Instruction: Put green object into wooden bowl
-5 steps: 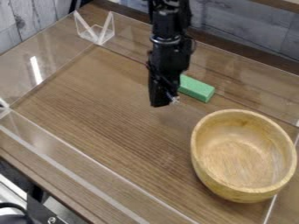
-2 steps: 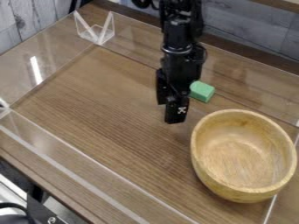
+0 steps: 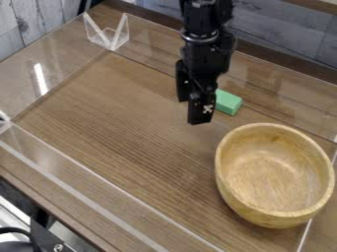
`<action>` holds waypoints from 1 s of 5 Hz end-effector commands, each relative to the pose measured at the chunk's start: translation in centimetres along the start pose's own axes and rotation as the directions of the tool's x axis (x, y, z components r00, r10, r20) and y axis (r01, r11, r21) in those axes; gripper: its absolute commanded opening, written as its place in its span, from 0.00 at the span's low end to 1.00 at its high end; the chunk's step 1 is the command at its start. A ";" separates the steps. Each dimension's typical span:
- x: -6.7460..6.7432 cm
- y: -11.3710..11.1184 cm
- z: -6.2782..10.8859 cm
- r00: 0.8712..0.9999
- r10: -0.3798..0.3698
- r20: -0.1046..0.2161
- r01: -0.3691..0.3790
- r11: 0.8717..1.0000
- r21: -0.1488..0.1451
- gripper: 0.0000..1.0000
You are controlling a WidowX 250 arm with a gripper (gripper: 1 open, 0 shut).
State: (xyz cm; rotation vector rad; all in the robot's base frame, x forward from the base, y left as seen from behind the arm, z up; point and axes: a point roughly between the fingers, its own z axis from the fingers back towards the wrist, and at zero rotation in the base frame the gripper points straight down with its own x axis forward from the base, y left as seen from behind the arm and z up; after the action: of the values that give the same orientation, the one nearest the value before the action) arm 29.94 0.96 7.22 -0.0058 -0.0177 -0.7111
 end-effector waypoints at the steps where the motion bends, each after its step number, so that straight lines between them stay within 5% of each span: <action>1: 0.1 2.3 2.2 0.999 0.014 0.049 -0.017 0.998 0.061 0.00; 2: -0.2 3.4 1.8 0.999 0.011 0.046 -0.014 0.998 0.066 0.00; 5: -0.4 1.8 0.0 0.998 -0.035 0.046 0.032 0.998 0.058 0.00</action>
State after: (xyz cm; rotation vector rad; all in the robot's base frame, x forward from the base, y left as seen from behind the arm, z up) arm 30.25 2.61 5.91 0.0070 -0.0404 -0.7363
